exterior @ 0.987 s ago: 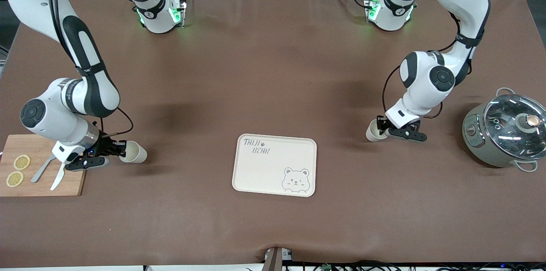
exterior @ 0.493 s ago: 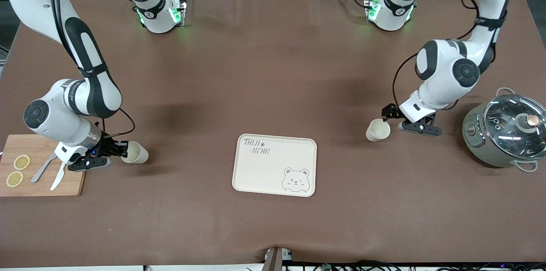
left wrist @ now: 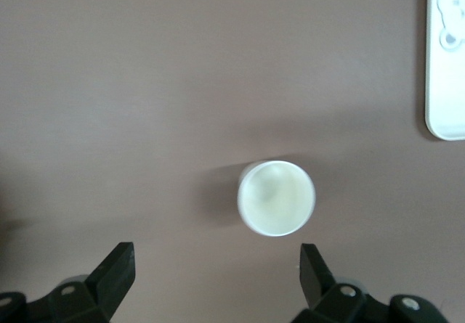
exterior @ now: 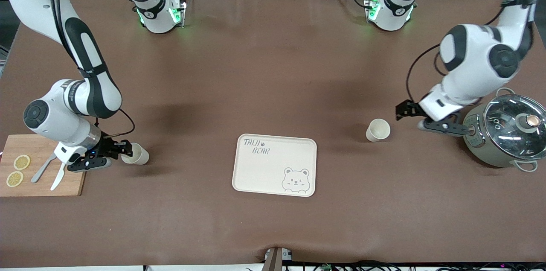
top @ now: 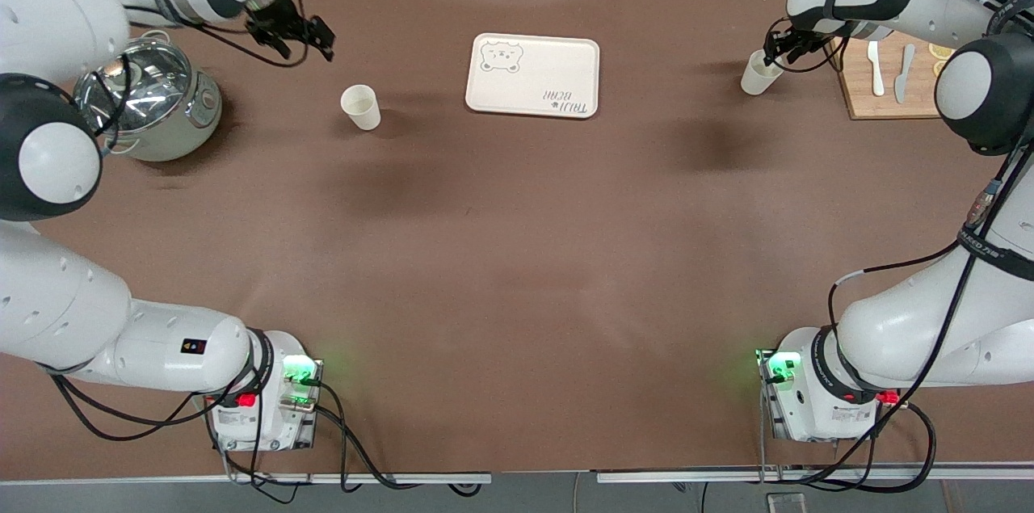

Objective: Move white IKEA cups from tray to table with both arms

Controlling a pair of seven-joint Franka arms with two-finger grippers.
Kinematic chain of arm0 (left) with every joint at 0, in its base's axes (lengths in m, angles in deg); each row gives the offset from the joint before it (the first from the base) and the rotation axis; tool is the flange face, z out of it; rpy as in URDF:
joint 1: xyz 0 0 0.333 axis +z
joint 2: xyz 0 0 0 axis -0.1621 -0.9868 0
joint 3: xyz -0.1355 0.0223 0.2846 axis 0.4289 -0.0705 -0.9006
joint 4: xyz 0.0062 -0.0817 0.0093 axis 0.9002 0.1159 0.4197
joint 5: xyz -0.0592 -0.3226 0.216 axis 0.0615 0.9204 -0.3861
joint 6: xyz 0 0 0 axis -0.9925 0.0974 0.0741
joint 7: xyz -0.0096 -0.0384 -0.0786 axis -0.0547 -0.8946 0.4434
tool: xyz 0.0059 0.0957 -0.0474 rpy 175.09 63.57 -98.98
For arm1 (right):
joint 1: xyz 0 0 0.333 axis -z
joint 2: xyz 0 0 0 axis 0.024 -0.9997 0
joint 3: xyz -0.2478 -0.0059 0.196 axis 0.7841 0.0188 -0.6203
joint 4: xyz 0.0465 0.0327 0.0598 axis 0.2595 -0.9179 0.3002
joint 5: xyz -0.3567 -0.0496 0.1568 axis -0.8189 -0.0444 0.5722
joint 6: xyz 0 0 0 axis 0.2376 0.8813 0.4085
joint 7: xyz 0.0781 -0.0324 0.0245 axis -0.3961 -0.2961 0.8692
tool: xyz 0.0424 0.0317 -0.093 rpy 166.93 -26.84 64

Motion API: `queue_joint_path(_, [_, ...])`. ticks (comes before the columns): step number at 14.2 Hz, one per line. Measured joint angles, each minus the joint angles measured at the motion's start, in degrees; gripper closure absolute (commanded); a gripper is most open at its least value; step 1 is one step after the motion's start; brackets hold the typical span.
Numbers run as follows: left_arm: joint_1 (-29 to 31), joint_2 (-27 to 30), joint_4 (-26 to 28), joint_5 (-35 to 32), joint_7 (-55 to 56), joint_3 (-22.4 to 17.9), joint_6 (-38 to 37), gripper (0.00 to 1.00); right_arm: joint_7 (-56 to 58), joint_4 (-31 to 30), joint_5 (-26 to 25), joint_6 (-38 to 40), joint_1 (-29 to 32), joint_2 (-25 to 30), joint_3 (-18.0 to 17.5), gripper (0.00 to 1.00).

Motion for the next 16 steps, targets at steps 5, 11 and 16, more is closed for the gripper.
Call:
queue_joint_path(5, [3.07,0.22,-11.18,-0.02,-0.82,-0.35,-11.60,0.00,-0.09,13.18,0.00,25.27,0.37,2.58,1.47,0.00])
queue_joint_path(11, [2.32,0.16,-13.66,-0.22,3.06,0.21,-14.27,0.00,-2.90,29.22,-2.06,53.97,0.94,10.20,4.79,0.00])
queue_joint_path(16, [0.16,0.24,-19.37,-0.32,4.82,0.13,-22.37,0.00,-8.26,29.61,-5.92,59.62,-1.06,21.14,4.09,0.00])
